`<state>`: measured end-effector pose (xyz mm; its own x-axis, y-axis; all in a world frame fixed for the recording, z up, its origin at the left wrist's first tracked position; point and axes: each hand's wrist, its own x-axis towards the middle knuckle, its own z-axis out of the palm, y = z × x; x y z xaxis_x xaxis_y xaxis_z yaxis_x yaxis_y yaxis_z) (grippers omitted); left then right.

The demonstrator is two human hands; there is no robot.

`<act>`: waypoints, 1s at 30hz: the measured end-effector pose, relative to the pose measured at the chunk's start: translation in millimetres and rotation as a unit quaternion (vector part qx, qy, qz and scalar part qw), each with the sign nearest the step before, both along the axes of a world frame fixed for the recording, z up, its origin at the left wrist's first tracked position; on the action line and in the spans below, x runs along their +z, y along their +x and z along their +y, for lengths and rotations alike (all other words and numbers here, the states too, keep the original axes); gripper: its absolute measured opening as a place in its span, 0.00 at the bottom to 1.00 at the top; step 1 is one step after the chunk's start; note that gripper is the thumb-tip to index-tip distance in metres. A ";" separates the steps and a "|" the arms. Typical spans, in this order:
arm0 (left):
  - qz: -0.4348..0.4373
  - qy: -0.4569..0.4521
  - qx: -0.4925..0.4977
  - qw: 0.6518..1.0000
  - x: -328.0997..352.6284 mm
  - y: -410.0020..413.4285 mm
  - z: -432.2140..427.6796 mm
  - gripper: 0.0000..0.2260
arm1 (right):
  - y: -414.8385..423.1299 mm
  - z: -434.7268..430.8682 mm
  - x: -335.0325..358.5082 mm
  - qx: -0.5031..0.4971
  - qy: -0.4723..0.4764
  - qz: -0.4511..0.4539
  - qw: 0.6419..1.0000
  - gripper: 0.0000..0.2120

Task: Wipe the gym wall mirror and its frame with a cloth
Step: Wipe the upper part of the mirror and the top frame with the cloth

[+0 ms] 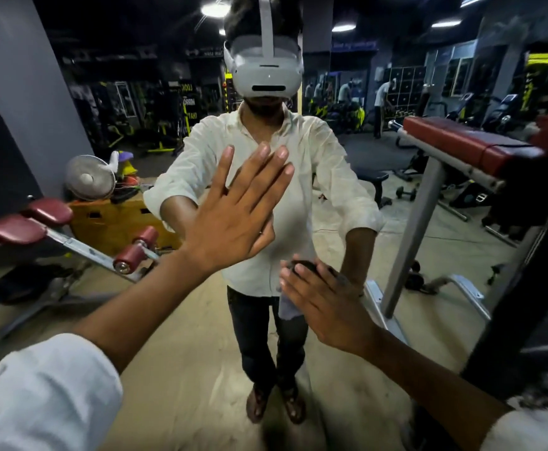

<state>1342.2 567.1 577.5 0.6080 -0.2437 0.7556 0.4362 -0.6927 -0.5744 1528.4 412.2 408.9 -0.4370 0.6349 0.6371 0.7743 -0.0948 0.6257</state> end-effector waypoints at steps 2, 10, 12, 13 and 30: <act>0.000 -0.003 -0.007 1.000 0.2 0.2 -0.9 0.31 | 5.4 -4.3 -3.8 0.002 -0.013 -0.028 1.000 0.33; -0.007 -0.011 -0.033 0.999 0.9 0.7 0.7 0.31 | 3.4 3.7 -42.9 -0.009 0.054 0.045 0.997 0.28; -0.003 -0.012 -0.036 0.999 0.9 -0.1 -0.5 0.31 | 10.3 -9.7 -38.0 -0.027 0.044 0.039 0.998 0.27; 0.001 -0.014 -0.037 0.999 0.9 -0.4 -1.0 0.31 | 12.2 -16.9 -28.4 -0.029 0.050 0.084 0.995 0.27; -0.090 0.010 -0.019 0.996 188.9 72.0 -47.0 0.30 | 49.4 -8.8 275.2 0.007 0.255 0.195 0.947 0.38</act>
<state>1414.2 520.1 766.4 0.4537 -0.2804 0.8459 0.5063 -0.7001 -0.5036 1577.9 403.4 684.0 -0.1110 0.1963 0.9743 0.9408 -0.2953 0.1666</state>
